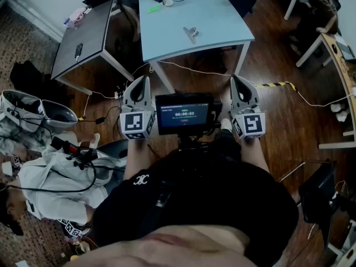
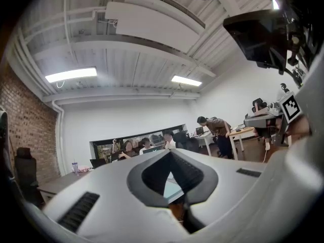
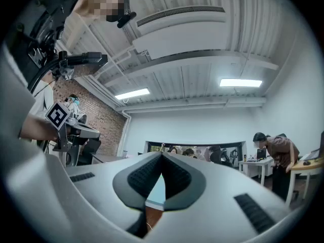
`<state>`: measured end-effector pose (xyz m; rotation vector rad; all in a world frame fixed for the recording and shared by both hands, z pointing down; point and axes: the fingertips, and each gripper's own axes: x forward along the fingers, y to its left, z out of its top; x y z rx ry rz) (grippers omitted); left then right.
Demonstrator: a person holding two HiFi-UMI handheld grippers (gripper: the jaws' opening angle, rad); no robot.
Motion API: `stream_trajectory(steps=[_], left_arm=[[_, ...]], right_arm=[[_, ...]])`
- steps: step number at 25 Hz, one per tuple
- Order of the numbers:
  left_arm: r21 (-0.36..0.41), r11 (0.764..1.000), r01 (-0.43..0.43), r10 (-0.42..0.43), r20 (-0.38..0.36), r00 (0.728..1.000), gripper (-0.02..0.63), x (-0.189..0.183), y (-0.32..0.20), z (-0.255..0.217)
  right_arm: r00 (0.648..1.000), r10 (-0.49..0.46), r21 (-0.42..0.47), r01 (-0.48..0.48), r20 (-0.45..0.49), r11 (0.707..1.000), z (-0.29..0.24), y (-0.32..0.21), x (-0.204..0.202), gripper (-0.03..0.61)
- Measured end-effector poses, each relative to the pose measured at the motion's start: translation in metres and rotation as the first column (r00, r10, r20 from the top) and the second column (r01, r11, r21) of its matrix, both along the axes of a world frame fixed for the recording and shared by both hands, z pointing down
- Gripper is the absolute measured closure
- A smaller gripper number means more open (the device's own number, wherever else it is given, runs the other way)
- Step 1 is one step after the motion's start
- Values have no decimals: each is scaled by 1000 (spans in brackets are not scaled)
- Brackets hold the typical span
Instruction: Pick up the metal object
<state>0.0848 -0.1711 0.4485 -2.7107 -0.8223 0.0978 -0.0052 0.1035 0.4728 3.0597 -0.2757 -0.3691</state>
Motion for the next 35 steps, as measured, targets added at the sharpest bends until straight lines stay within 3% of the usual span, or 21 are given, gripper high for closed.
stream_trajectory(steps=[6, 12, 23, 35], left_arm=[[21, 1000, -3, 2, 13, 1000, 617, 51, 23, 9], [29, 999, 25, -25, 2, 1000, 617, 106, 63, -5], [-26, 997, 68, -70, -66, 995, 617, 129, 106, -91], [-57, 993, 104, -107, -53, 993, 617, 189, 125, -93]], right_arm=[[1000, 0, 67, 0, 6, 998, 12, 32, 55, 595], [998, -60, 35, 61, -12, 998, -3, 66, 126, 595], [994, -105, -17, 104, -28, 994, -89, 109, 145, 595], [988, -155, -49, 155, 2, 987, -94, 130, 224, 595]])
